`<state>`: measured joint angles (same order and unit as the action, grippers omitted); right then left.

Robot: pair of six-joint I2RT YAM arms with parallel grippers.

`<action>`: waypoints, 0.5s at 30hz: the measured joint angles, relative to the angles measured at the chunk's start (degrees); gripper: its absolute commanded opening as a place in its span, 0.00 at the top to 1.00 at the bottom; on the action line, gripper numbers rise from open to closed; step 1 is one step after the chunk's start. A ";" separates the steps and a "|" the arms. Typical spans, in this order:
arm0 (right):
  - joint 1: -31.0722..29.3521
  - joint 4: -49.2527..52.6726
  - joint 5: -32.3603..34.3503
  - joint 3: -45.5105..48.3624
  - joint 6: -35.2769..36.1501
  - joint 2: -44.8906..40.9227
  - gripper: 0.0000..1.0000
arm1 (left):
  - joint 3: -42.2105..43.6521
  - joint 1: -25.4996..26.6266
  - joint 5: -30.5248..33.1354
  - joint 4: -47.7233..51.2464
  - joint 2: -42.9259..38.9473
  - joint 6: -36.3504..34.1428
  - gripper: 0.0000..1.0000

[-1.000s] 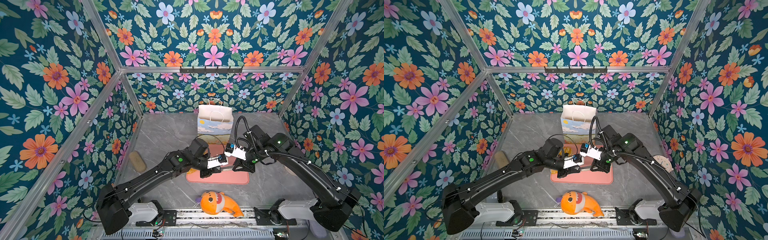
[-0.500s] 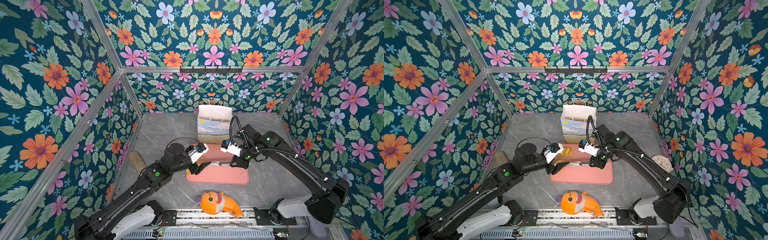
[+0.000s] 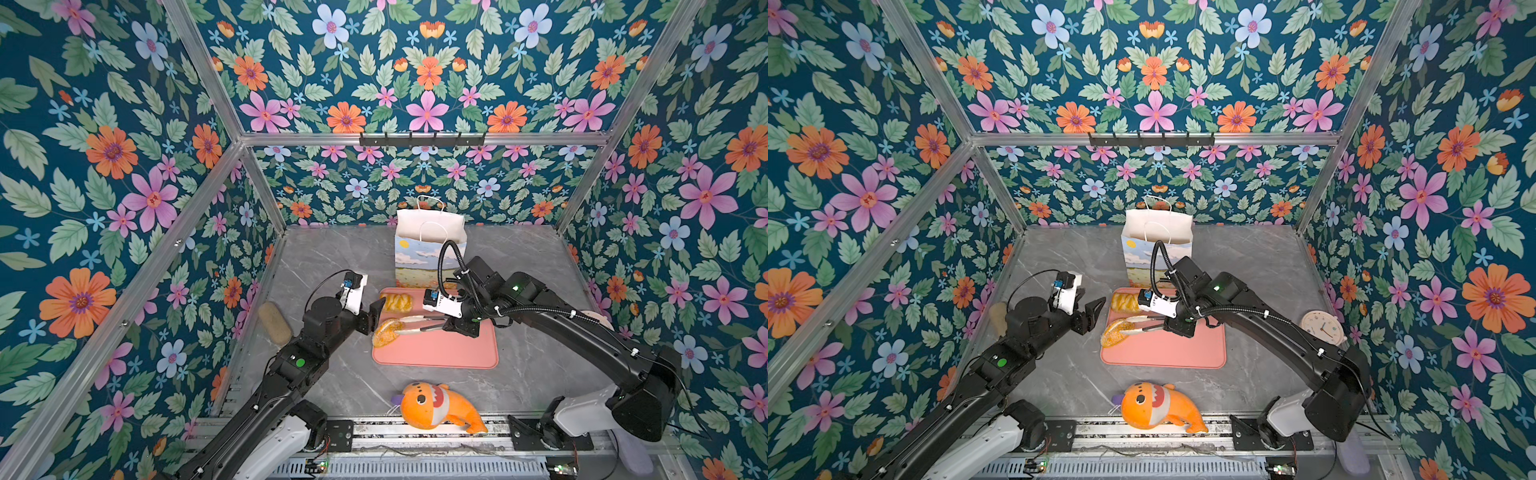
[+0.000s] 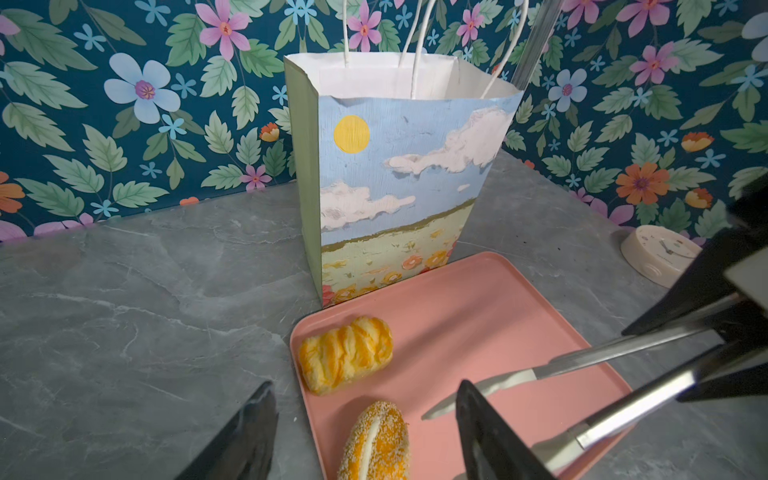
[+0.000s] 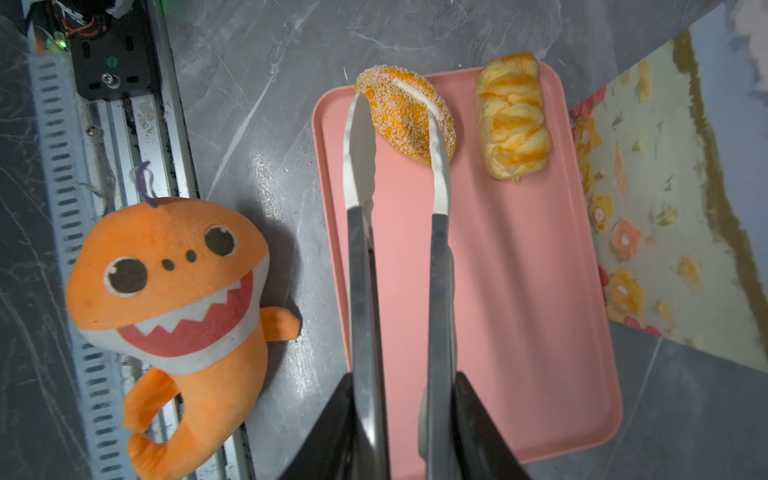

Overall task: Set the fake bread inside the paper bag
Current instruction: 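Close the tongs on the sugar-coated bun with the right gripper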

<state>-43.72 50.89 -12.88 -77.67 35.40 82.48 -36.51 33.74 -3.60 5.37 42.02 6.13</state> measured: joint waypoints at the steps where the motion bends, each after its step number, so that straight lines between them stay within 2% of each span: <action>1: -0.04 -0.48 0.11 -0.31 1.46 0.66 0.57 | 0.07 -0.09 -0.04 -0.02 -0.35 0.59 0.34; 4: -0.02 -0.83 1.11 -2.03 4.96 3.26 0.50 | 0.07 -0.33 -0.74 0.00 -0.68 0.96 0.36; 15: 0.35 0.33 2.99 -8.46 13.14 11.98 0.49 | -0.02 -1.51 -3.87 -0.22 0.42 0.92 0.41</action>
<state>-43.38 51.22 -9.89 -86.13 48.53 94.45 -36.53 32.23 -7.46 5.15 42.44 7.05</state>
